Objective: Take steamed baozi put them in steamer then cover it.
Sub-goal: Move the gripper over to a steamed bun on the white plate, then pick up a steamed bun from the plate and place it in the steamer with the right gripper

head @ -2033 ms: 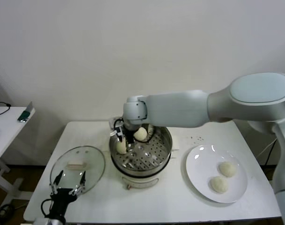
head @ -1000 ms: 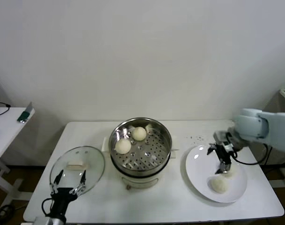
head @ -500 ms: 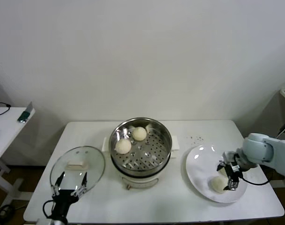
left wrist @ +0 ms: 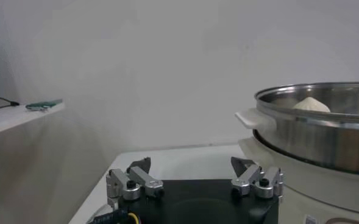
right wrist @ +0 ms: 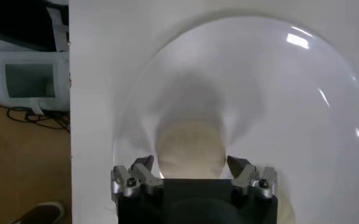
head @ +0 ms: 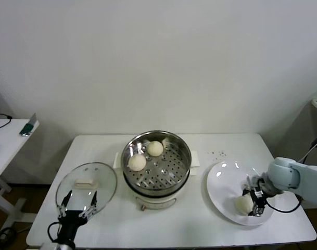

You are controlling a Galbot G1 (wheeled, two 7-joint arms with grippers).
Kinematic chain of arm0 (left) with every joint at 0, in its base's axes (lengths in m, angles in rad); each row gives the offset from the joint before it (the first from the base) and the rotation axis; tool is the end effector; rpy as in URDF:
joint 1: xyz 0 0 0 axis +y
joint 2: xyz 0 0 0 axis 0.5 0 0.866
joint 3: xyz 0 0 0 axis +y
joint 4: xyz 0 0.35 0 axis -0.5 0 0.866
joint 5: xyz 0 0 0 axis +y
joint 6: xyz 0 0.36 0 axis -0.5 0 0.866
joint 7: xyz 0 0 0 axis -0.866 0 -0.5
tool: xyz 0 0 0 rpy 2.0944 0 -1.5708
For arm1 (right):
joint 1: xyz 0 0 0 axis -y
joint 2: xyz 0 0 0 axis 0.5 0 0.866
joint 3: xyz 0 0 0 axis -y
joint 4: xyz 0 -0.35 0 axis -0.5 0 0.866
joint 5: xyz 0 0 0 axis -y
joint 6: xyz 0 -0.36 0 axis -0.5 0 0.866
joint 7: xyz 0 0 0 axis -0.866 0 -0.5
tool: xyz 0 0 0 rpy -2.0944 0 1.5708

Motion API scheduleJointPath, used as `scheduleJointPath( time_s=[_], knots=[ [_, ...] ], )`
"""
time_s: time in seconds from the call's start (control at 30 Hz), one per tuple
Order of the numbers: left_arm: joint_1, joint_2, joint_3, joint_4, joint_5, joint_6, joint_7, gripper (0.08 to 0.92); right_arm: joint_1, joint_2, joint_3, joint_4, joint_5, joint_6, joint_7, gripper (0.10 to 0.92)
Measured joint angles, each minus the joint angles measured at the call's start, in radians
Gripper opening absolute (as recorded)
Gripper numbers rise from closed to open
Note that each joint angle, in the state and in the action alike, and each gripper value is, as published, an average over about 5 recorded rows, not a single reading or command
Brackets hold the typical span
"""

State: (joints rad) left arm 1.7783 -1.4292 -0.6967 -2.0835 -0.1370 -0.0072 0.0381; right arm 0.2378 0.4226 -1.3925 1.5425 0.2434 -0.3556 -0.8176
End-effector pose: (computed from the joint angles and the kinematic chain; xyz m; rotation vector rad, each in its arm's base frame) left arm 0.1205 0.0780 -0.3285 0.0500 -2.9444 -0.1122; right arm 0.4037 -0.1896 -0.2456 1.1984 -1.3331 1.1835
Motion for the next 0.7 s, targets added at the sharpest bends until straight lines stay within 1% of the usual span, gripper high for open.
scheduleJointPath(
  time_s=[0.4, 0.53, 0.7],
  knots=[
    [0.005, -0.006, 0.004, -0.009, 0.010, -0.002, 0.000, 0.823, 0.022, 0.013, 0.014, -0.003, -0.014, 0.027, -0.026, 0.691],
    [0.007, -0.007, 0.004, -0.013, 0.013, -0.003, 0.000, 0.823, 0.116, 0.030, -0.036, 0.005, -0.007, 0.056, -0.050, 0.686],
    [0.007, -0.007, 0.006, -0.017, 0.019, -0.003, 0.000, 0.823, 0.324, 0.087, -0.150, 0.016, 0.031, 0.121, -0.090, 0.693]
  ],
)
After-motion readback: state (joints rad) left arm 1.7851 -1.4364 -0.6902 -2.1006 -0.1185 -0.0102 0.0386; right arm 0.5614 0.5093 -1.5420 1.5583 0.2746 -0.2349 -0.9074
